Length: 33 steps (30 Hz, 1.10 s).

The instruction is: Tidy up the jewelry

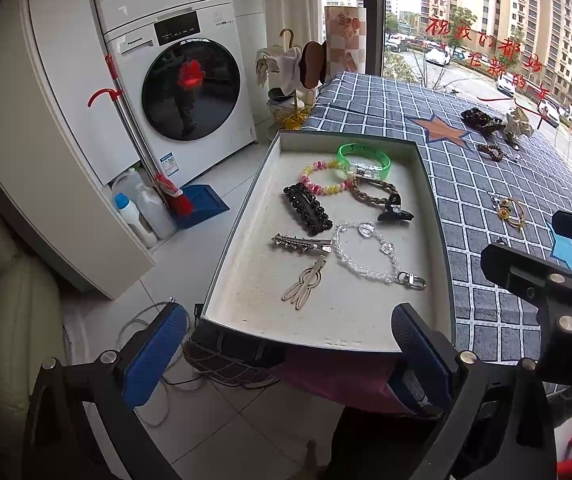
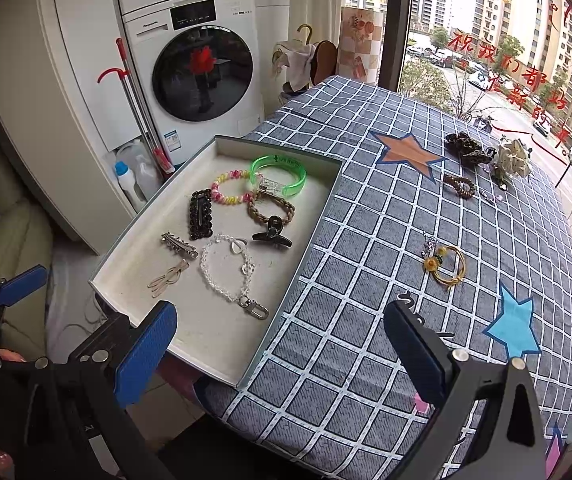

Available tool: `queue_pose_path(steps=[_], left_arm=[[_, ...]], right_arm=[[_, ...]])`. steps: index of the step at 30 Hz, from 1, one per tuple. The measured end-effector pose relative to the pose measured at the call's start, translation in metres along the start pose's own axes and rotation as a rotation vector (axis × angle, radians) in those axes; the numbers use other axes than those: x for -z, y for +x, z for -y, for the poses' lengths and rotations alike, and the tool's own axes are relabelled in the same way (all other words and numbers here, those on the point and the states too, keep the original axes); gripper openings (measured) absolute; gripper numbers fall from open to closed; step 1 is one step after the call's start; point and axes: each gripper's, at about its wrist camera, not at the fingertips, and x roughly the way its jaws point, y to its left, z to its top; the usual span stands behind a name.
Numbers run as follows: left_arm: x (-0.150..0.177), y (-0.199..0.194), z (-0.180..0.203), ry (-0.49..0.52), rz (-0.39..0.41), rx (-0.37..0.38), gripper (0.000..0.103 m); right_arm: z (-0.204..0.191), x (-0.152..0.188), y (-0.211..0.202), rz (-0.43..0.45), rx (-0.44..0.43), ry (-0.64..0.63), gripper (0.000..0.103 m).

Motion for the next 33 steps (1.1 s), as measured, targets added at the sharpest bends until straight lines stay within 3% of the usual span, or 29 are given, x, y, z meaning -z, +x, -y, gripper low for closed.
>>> queue_pose_path(steps=[33], left_arm=[[0.0005, 0.0006, -0.0001, 0.001, -0.001, -0.001, 0.103]], right_arm=[[-0.0004, -0.0005, 0.0009, -0.006, -0.007, 0.006, 0.103]])
